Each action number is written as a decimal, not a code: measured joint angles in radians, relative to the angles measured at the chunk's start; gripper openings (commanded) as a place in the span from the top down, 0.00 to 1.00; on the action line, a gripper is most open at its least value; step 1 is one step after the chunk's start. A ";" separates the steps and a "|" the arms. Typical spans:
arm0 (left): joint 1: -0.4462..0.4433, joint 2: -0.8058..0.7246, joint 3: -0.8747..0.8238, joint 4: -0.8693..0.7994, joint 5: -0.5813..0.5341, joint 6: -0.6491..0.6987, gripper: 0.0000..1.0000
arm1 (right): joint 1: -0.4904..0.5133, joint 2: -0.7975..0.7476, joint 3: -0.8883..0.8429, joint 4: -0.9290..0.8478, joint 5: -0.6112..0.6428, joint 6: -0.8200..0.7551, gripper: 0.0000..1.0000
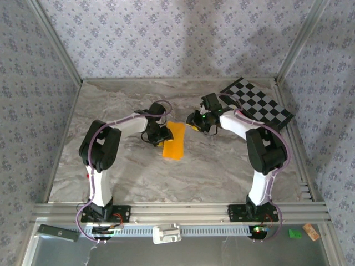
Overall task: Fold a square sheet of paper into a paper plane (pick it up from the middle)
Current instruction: Hold the square sheet of paper at the center of the table.
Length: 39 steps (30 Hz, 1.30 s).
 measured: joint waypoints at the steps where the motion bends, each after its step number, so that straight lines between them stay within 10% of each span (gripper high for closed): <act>1: 0.000 0.001 0.000 0.000 -0.001 -0.006 0.52 | -0.004 0.000 -0.005 0.001 0.003 0.000 0.64; 39: -0.006 0.050 0.055 -0.061 -0.011 -0.111 0.48 | -0.006 0.009 -0.111 0.014 0.018 -0.066 0.65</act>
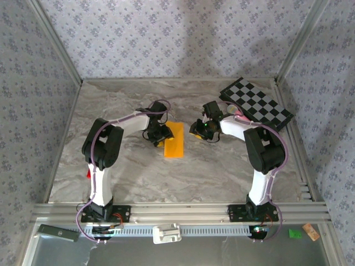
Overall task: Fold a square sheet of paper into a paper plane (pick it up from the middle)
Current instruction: Hold the square sheet of paper at the center of the table.
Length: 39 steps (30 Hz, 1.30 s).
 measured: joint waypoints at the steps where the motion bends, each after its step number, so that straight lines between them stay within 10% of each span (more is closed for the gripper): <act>1: 0.000 0.000 0.000 0.000 0.000 0.000 0.48 | 0.000 0.000 0.000 0.000 0.000 -0.003 0.65; 39: -0.001 0.045 0.041 -0.050 0.000 0.019 0.48 | 0.086 0.086 0.106 0.016 -0.133 -0.093 0.71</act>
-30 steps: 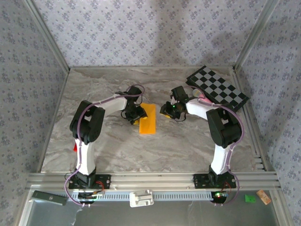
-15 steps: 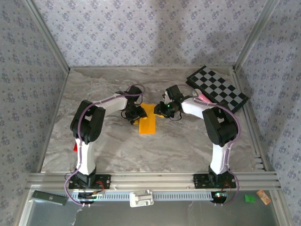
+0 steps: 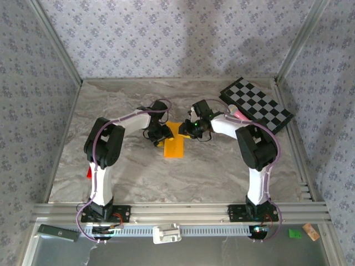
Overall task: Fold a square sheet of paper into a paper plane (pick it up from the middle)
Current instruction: Hold the square sheet of paper at the center of the table.
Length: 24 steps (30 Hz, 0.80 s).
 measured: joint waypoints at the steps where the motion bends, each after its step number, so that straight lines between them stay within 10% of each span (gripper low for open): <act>1: 0.000 0.000 0.000 0.000 0.000 0.000 0.48 | 0.000 0.004 0.001 0.000 0.000 0.000 0.71; 24: 0.000 0.013 0.013 -0.016 0.003 0.000 0.48 | 0.010 0.067 0.043 -0.028 -0.007 -0.045 0.75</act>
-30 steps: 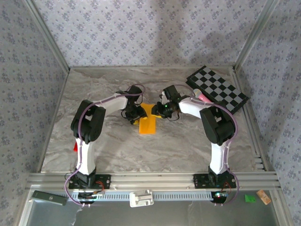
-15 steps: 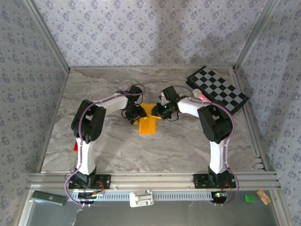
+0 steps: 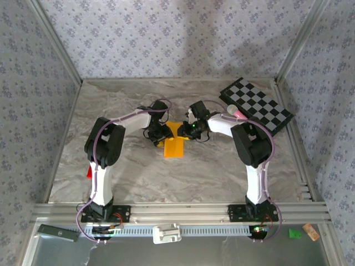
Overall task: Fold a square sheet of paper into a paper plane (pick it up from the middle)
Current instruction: Hold the square sheet of paper at the center of the table.
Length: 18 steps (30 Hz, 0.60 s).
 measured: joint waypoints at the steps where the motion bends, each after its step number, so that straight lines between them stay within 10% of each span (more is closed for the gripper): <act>1: 0.000 0.000 0.000 0.000 0.000 0.000 0.48 | 0.000 0.001 0.000 0.000 0.000 0.000 0.75; 18: 0.000 -0.020 0.003 -0.001 0.001 0.009 0.48 | 0.002 0.049 0.037 -0.068 0.021 -0.061 0.84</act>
